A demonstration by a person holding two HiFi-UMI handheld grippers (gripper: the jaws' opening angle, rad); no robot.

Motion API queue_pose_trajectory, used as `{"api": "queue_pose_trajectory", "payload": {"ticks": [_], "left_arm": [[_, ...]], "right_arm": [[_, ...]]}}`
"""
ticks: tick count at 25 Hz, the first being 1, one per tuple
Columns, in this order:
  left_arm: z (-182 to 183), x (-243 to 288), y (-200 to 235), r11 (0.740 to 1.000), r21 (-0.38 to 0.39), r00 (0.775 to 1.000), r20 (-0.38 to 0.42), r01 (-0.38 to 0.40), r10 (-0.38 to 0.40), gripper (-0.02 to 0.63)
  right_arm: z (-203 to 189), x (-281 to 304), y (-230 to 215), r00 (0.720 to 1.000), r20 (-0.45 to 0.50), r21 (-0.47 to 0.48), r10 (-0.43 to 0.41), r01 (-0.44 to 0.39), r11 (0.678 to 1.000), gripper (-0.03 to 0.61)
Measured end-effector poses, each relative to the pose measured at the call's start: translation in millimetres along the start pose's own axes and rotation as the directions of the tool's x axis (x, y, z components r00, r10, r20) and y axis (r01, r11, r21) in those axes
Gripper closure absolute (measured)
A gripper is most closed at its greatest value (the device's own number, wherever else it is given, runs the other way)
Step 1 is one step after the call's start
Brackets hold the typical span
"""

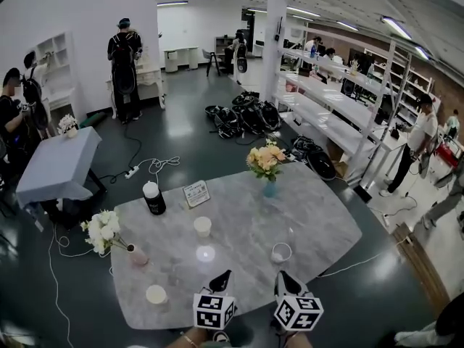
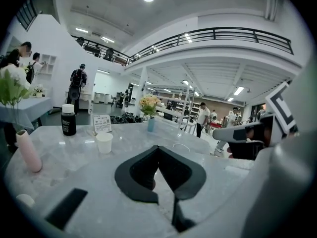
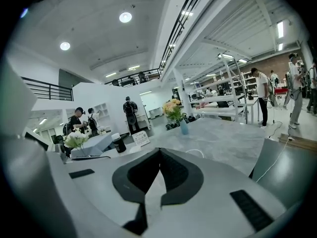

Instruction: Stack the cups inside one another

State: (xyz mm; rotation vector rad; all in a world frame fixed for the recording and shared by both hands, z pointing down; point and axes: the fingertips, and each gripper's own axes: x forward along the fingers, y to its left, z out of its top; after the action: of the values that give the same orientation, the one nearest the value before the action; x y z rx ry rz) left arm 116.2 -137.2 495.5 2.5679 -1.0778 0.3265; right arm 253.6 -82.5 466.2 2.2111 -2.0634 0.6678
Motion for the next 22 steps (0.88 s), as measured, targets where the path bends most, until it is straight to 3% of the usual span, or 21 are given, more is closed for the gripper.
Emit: {"api": "queue_pose_trajectory", "payload": {"ticks": [7, 14, 18, 22], "left_arm": [[1, 14, 16, 0.999, -0.007, 0.999, -0.014, -0.037, 0.037, 0.617], [2, 10, 42, 0.99, -0.022, 0.99, -0.021, -0.14, 0.139, 0.618], [10, 3, 53, 0.968, -0.038, 0.968, 0.001, -0.249, 0.249, 0.618], [13, -9, 63, 0.914, -0.133, 0.922, 0.015, -0.383, 0.388, 0.617]], "right_arm": [[3, 28, -2, 0.999, -0.015, 0.011, 0.029, -0.029, 1.0, 0.572], [-2, 66, 21, 0.987, -0.068, 0.009, 0.148, -0.148, 0.989, 0.572], [1, 90, 34, 0.96, -0.107, -0.015, 0.257, -0.26, 0.965, 0.572], [4, 101, 47, 0.91, -0.184, -0.056, 0.372, -0.388, 0.92, 0.572]]}}
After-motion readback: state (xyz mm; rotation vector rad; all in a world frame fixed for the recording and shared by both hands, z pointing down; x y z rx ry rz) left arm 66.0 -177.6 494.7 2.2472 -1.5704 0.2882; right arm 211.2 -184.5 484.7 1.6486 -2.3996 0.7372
